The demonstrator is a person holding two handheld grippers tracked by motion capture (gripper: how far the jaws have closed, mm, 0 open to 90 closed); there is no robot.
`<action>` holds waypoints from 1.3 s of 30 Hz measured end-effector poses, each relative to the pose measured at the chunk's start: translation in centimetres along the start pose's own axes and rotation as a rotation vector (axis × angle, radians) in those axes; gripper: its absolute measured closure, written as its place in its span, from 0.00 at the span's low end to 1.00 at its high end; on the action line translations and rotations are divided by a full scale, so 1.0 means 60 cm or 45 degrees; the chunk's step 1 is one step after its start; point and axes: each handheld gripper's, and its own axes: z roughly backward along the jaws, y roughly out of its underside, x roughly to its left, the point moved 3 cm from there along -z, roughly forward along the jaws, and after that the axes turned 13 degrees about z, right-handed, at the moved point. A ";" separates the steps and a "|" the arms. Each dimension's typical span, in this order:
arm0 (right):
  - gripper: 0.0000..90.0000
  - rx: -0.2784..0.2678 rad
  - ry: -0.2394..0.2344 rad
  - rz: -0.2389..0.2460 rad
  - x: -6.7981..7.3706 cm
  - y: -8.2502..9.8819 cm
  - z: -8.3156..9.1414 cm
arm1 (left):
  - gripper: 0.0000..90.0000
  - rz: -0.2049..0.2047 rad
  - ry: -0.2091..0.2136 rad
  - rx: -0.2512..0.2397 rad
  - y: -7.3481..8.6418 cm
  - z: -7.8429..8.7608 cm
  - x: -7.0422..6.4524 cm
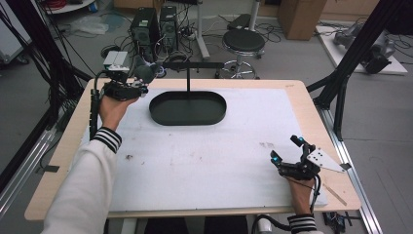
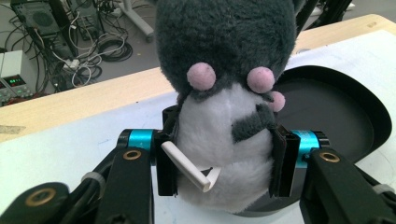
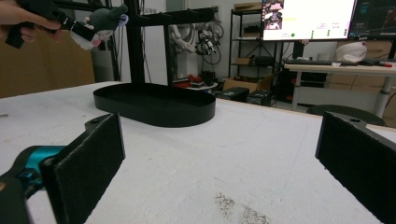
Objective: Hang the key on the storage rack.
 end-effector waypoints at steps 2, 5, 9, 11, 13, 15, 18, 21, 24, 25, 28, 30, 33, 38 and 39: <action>0.00 0.000 0.000 0.000 0.000 0.000 0.000 | 0.62 0.008 -0.007 -0.001 0.000 -0.002 0.001; 0.00 -0.001 -0.001 0.000 0.000 0.000 0.000 | 0.62 0.018 -0.025 0.001 0.001 -0.005 0.006; 0.00 -0.002 0.001 0.004 0.000 0.000 0.000 | 0.62 0.020 -0.039 0.016 0.003 -0.008 0.010; 0.00 -0.002 0.001 0.005 0.000 0.000 0.000 | 0.62 0.011 -0.037 0.030 0.005 -0.011 0.011; 0.00 -0.002 0.001 0.005 0.000 0.000 0.000 | 0.62 0.004 -0.050 0.047 0.007 -0.013 0.014; 0.00 -0.003 0.001 0.004 0.000 0.000 0.000 | 0.62 0.005 -0.053 0.056 0.009 -0.015 0.016; 0.00 -0.003 0.002 0.004 0.000 0.000 0.000 | 0.62 -0.007 -0.069 0.076 0.011 -0.017 0.017; 0.00 -0.003 0.000 0.002 0.001 0.000 0.000 | 0.62 -0.012 -0.080 0.103 0.014 -0.020 0.017; 0.00 -0.005 0.001 0.006 0.000 0.000 0.000 | 0.62 -0.021 -0.087 0.119 0.017 -0.024 0.018; 0.00 -0.005 0.002 0.002 0.001 0.000 0.000 | 0.62 -0.029 -0.091 0.118 0.018 -0.025 0.018; 0.00 -0.006 0.000 -0.006 0.001 0.000 0.001 | 0.62 -0.032 -0.098 0.124 0.019 -0.029 0.018; 0.00 -0.006 -0.001 -0.007 0.001 0.000 0.001 | 0.62 -0.044 -0.102 0.136 0.021 -0.033 0.017; 0.00 -0.007 -0.001 -0.005 0.001 0.000 0.001 | 0.62 -0.055 -0.100 0.156 0.025 -0.039 0.014; 0.00 -0.012 0.002 0.007 0.000 0.000 0.001 | 0.61 -0.058 -0.082 0.179 0.031 -0.050 0.010; 0.00 -0.012 0.002 0.008 0.000 0.000 0.001 | 0.61 -0.057 -0.080 0.179 0.033 -0.052 0.010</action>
